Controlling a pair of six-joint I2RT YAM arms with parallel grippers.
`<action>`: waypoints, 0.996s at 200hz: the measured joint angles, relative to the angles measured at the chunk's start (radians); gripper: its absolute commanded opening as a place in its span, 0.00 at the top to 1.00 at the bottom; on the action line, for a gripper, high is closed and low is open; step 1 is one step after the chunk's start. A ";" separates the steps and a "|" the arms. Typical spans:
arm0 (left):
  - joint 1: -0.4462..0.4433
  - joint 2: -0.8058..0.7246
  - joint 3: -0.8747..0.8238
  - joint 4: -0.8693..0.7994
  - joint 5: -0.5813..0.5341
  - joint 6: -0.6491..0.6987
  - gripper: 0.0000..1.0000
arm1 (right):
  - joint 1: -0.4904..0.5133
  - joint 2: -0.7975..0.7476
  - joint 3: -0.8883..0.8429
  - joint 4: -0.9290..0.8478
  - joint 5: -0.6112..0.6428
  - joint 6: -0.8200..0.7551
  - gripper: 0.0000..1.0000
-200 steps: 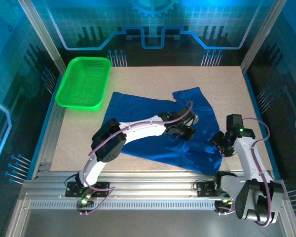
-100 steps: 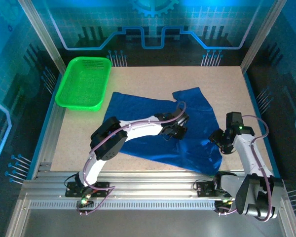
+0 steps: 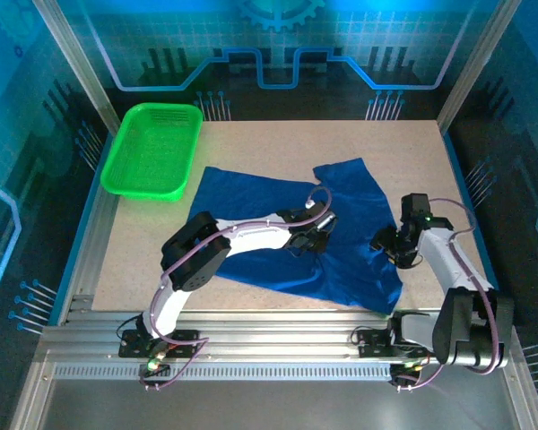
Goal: Fold and stack the t-shirts
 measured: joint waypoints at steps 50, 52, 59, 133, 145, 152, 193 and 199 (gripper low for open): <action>-0.002 0.000 0.000 0.028 0.000 0.000 1.00 | 0.021 0.094 0.023 0.069 0.000 0.022 0.55; -0.002 0.000 0.000 0.028 0.000 0.000 1.00 | 0.021 0.102 0.026 0.072 0.000 0.023 0.55; -0.002 0.000 0.000 0.028 0.000 -0.001 1.00 | 0.022 0.125 0.039 0.083 0.000 0.023 0.56; -0.002 0.000 -0.016 0.029 -0.011 -0.027 0.99 | 0.066 0.314 0.112 0.175 0.000 0.034 0.63; -0.002 0.000 -0.017 0.029 -0.011 -0.031 0.95 | 0.075 0.334 0.112 0.181 0.000 0.038 0.68; -0.002 0.000 -0.017 0.029 -0.011 -0.033 0.90 | 0.080 0.344 0.112 0.185 0.000 0.042 0.71; -0.002 -0.010 -0.022 0.021 -0.039 -0.064 0.49 | 0.102 0.385 0.143 0.188 0.005 0.056 1.00; -0.002 -0.022 -0.029 0.016 -0.047 -0.076 0.45 | 0.103 0.384 0.146 0.188 0.008 0.058 1.00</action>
